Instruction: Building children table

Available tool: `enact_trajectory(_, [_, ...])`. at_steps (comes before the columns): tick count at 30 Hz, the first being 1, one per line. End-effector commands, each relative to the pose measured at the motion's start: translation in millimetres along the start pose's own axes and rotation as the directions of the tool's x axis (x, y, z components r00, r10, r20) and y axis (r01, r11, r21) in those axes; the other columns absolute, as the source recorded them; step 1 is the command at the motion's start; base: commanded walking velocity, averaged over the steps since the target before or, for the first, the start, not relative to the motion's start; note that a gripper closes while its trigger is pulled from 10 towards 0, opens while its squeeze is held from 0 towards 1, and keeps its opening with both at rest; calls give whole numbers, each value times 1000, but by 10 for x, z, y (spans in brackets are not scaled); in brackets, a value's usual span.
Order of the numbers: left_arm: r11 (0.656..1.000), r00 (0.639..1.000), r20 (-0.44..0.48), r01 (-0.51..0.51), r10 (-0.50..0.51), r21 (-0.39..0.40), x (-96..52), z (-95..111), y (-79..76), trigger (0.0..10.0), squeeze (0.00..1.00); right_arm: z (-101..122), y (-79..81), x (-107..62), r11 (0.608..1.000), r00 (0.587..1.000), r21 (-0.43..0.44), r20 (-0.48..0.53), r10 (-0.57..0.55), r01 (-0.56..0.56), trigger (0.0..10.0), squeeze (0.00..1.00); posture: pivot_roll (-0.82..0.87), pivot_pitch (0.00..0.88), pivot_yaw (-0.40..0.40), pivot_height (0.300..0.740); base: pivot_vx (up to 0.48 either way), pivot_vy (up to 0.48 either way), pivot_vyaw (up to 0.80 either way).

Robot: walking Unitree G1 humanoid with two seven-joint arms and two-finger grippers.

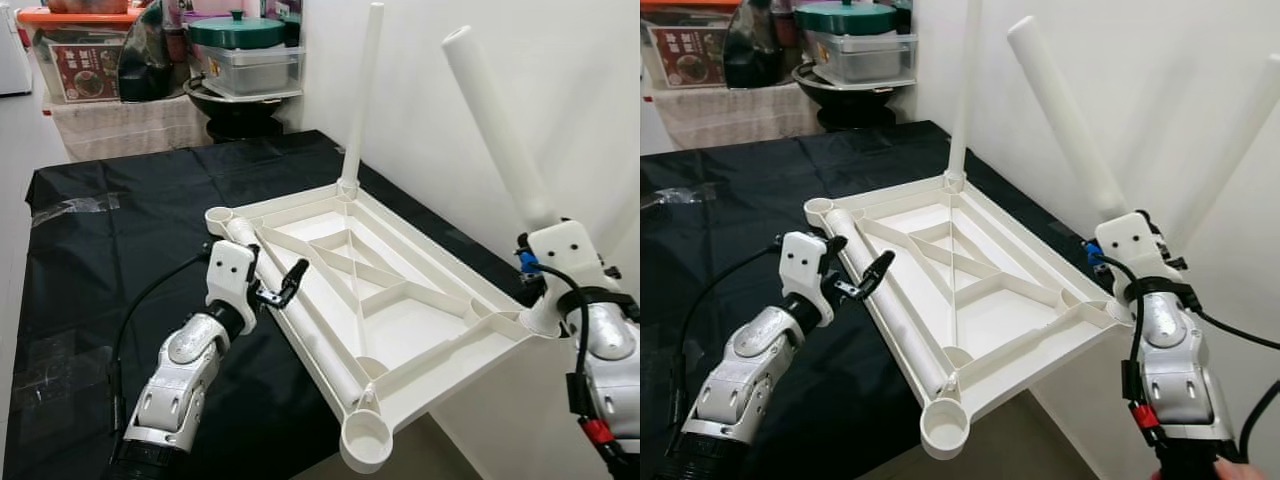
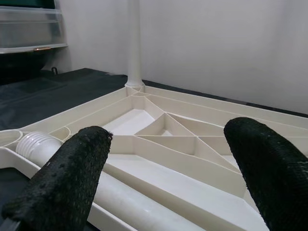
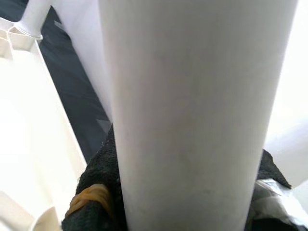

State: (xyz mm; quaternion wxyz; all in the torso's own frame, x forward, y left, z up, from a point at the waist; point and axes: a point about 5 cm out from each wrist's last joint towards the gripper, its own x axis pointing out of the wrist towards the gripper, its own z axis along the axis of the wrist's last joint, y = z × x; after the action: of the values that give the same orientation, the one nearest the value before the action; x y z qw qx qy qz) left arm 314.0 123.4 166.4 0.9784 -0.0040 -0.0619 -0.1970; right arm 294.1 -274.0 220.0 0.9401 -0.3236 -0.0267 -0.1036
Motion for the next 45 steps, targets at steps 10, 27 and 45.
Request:
enact_trajectory(10, [1000, 1000, -14, 6, -6, 4, 1, -11, -6, 10000, 0, 135, 74, -27, 999, 996, 31, 84, 24, -26, 10000, 0, 14, 0, -80, 740, 0, 0, 0])
enact_trajectory(27, [1000, 1000, -19, 5, -5, -3, -5, -29, -12, 10000, 0, 159, 97, -27, 999, 994, 30, 100, 35, -38, 10000, 0, 10, 0, -82, 740, 0, -85, 0])
enact_trajectory(45, [1000, 1000, 4, -18, 18, -17, -2, 11, 17, 10000, 0, 202, 274, -82, 992, 989, 86, 129, 76, -88, 10000, 0, 15, 0, -72, 740, 0, -213, 248])
